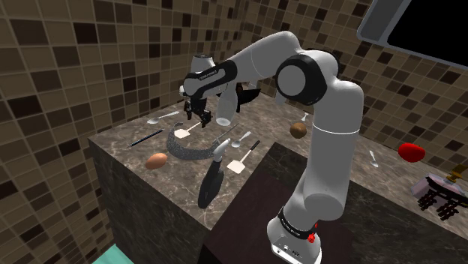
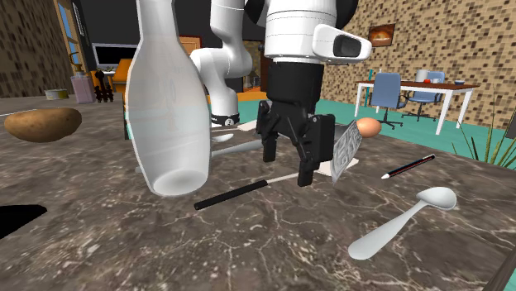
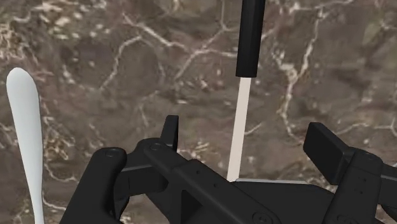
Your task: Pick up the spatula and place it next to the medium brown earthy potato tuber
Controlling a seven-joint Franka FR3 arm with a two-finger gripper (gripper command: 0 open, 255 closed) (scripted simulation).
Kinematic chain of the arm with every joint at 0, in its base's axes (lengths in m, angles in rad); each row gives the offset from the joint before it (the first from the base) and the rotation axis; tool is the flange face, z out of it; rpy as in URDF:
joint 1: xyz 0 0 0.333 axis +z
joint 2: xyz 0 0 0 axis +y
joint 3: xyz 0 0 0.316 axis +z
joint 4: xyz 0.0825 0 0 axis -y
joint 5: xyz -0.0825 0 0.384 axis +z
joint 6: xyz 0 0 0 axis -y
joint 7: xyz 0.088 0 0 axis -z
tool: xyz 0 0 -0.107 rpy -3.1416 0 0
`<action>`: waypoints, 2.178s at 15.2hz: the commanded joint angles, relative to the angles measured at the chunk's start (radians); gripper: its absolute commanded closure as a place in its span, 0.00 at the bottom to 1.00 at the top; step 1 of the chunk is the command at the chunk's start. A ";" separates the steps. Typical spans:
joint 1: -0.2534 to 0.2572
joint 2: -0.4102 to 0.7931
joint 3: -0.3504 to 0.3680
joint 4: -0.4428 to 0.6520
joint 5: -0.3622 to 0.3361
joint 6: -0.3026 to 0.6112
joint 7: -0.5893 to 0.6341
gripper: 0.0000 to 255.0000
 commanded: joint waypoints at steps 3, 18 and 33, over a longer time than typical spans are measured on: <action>0.000 0.000 0.000 0.000 0.000 0.000 0.000 1.00; 0.007 -0.054 -0.008 0.040 -0.020 -0.092 0.008 1.00; 0.013 -0.124 -0.015 0.155 -0.044 -0.274 0.016 1.00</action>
